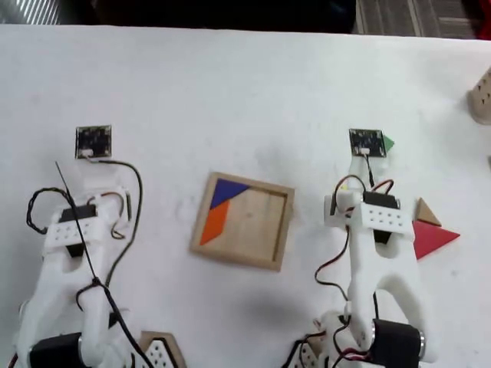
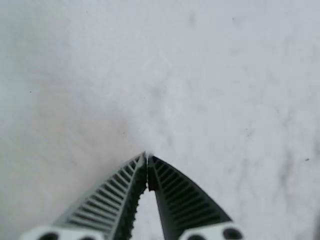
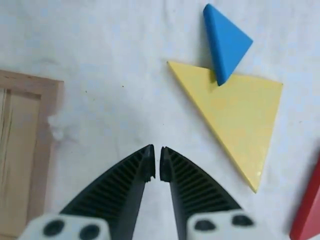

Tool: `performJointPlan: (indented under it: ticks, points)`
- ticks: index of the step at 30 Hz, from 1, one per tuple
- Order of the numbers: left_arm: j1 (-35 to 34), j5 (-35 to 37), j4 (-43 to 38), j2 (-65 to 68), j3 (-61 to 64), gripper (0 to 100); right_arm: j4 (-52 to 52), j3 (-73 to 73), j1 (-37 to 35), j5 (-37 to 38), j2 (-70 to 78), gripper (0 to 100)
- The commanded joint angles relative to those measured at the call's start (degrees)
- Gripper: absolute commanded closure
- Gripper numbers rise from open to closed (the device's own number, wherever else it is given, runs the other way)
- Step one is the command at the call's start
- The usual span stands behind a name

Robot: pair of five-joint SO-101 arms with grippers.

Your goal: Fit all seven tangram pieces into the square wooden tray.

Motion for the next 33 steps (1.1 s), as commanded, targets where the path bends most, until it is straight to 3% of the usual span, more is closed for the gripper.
performJointPlan:
  ticks: [1, 16, 23, 28, 33]
  points:
    - [-0.2, 0.4, -0.8, -0.5, -0.2, 97, 0.3, -0.4, 0.1, 0.7, -2.6, 96.7]
    - [-0.1, 0.4, -1.0, -0.5, -0.2, 97, -0.1, -7.2, 18.2, 1.1, -2.1, 96.4]
    - [-0.1, 0.4, -1.1, -0.5, -0.2, 97, 5.1, -14.6, 25.4, 11.5, -2.1, 84.8]
    - [-0.1, 0.4, -1.1, -0.5, -0.2, 97, 13.9, -19.9, 26.2, 20.0, -2.0, 84.2]
    - [-0.2, 0.4, -0.9, -0.5, -0.2, 97, 15.3, -21.5, 25.9, 27.3, -2.0, 84.0]
